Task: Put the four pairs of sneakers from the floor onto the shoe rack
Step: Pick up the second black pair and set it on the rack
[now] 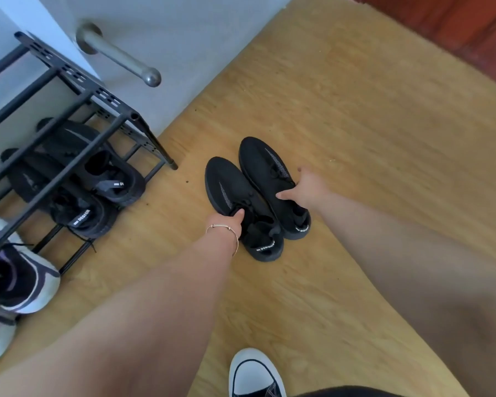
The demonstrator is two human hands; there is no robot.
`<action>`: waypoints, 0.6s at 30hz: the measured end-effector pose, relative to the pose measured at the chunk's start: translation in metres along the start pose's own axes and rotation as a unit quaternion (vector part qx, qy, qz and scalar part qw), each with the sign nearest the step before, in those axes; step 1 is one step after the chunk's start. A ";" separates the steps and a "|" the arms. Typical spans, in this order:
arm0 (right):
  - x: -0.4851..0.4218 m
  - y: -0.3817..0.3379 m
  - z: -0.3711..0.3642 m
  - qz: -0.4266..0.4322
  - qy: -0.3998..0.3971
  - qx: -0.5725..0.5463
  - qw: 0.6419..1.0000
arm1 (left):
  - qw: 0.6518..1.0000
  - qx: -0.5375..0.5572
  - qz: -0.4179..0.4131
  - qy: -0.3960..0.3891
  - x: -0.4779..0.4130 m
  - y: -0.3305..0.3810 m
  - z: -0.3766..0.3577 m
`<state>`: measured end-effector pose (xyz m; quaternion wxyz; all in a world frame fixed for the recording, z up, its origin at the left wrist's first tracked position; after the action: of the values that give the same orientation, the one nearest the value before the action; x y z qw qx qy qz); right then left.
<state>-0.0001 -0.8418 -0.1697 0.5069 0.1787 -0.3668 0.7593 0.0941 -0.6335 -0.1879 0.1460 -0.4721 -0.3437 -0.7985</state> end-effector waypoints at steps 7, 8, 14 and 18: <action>0.004 0.009 -0.009 -0.014 -0.020 -0.069 0.997 | 0.998 -0.045 -0.045 0.004 -0.009 -0.003 0.018; 0.005 0.009 -0.008 -0.016 -0.015 -0.079 0.997 | 0.998 -0.038 -0.051 0.006 -0.008 -0.003 0.019; 0.006 0.010 -0.009 -0.015 0.011 -0.112 0.994 | 0.997 -0.022 -0.070 0.021 -0.003 -0.001 0.036; 0.016 0.005 -0.008 -0.010 0.017 -0.146 0.989 | 0.996 -0.012 -0.090 0.027 0.007 0.002 0.048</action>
<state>-0.0107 -0.8269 -0.1671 0.5415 0.0935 -0.4629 0.6955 0.1226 -0.6016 -0.1657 0.0773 -0.4197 -0.3710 -0.8248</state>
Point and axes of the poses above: each hand's wrist, its own x-axis away from the middle knuckle, its own z-axis out of the back of the hand, y = z × x, the point moved 4 cm from there along -x, towards the middle knuckle, and after that the axes turned 1 degree about -y, right-handed, at the moved point
